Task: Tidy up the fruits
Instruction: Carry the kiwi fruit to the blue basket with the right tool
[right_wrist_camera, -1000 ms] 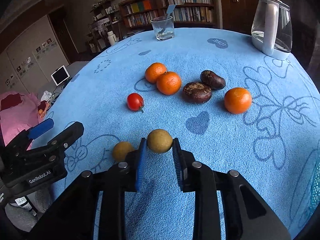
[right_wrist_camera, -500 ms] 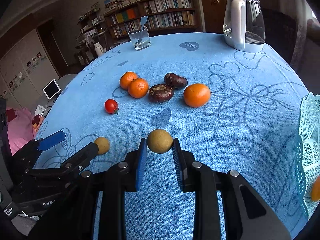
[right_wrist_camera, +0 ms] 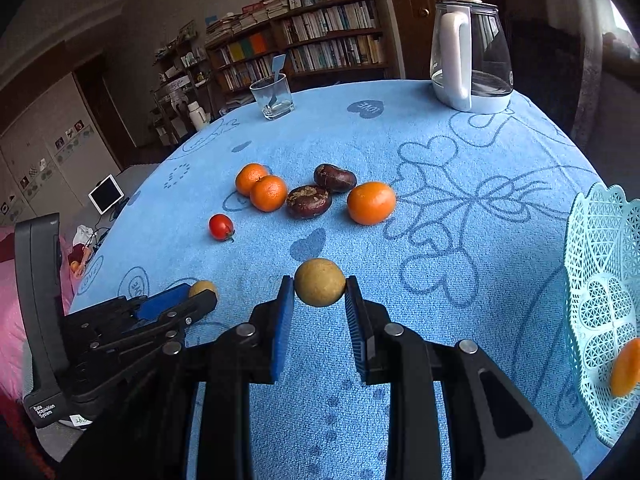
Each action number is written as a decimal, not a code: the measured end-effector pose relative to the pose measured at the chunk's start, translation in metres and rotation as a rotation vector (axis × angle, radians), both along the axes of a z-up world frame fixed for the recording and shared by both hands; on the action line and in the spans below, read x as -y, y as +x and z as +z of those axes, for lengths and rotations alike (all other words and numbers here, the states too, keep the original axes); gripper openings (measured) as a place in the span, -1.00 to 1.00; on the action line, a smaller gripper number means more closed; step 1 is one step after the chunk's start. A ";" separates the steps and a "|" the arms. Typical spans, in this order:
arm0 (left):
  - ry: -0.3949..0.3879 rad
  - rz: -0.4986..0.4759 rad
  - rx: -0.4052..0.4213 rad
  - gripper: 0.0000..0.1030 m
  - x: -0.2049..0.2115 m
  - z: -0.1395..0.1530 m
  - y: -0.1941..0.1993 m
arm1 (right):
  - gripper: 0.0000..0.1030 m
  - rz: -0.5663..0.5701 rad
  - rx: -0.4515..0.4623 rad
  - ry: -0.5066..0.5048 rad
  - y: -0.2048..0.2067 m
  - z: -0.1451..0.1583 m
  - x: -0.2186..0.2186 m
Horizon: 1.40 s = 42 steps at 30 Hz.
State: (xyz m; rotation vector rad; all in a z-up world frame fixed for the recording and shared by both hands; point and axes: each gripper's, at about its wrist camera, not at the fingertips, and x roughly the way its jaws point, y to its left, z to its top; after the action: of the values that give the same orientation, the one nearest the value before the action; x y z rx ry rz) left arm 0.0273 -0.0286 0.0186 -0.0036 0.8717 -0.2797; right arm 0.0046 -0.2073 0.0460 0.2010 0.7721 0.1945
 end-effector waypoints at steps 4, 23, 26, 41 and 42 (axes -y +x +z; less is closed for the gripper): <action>0.006 0.004 0.012 -0.47 0.001 0.004 -0.004 | -0.48 -0.013 0.015 0.008 -0.006 0.005 0.007; 0.042 -0.063 0.096 -0.47 0.038 0.032 -0.021 | -0.48 -0.203 0.103 0.002 -0.050 0.034 0.089; 0.044 -0.077 0.103 -0.47 0.046 0.035 -0.024 | -0.48 -0.249 0.100 0.003 -0.057 0.032 0.109; 0.049 -0.156 0.133 -0.47 0.088 0.049 -0.037 | -0.45 -0.385 0.055 0.015 -0.087 0.012 0.171; 0.050 -0.165 0.134 -0.47 0.091 0.050 -0.038 | -0.42 -0.386 0.057 0.026 -0.089 0.013 0.173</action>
State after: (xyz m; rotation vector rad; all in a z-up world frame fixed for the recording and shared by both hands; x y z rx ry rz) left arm -0.0108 -0.1201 0.0684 0.1330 0.7461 -0.4072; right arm -0.0844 -0.3807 0.0586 0.3632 0.6603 -0.1548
